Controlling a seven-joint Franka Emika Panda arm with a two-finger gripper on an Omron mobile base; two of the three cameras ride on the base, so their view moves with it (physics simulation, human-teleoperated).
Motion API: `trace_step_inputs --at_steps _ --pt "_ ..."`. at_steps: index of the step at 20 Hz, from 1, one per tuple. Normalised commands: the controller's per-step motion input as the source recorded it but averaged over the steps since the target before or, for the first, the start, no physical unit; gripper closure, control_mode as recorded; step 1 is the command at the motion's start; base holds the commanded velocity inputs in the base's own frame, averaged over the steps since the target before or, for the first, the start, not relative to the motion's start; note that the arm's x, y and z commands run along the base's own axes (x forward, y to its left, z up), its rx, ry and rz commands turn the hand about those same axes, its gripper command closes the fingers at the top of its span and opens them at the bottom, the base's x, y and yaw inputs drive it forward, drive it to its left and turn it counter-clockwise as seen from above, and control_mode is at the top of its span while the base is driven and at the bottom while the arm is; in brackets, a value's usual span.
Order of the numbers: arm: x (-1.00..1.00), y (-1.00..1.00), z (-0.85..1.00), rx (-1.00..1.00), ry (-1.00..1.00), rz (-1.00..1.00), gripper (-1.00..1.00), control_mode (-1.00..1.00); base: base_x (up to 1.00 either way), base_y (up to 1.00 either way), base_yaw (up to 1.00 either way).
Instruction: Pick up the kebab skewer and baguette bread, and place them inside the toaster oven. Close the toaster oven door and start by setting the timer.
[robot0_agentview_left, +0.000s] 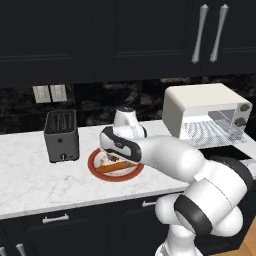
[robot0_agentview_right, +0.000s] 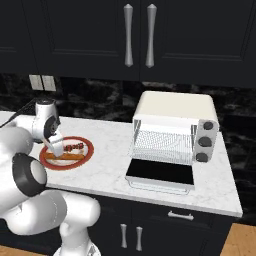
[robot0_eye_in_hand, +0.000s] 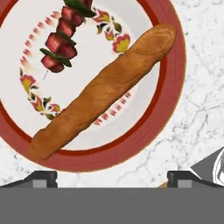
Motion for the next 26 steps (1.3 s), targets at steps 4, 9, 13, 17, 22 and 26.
trace_step_inputs --at_steps 4,9,13,17,22,26 --pt "0.02 0.04 -0.45 0.00 0.00 0.00 -1.00 -1.00 0.00 0.00 0.00" --pt "0.01 0.00 -0.41 0.00 0.00 -0.01 -1.00 -1.00 0.00 0.00 0.00" --pt "0.19 0.00 -0.25 0.00 0.00 -0.03 -1.00 -1.00 0.00 0.00 0.00" --pt "0.30 0.00 -0.14 0.00 0.00 -0.02 -1.00 -1.00 0.00 0.00 0.00" --pt "0.20 0.00 0.00 0.00 -0.03 -0.01 -1.00 -1.00 0.00 0.00 0.00" --pt "0.18 0.00 -0.05 0.00 -0.02 -0.03 -1.00 -1.00 0.00 0.00 0.00"
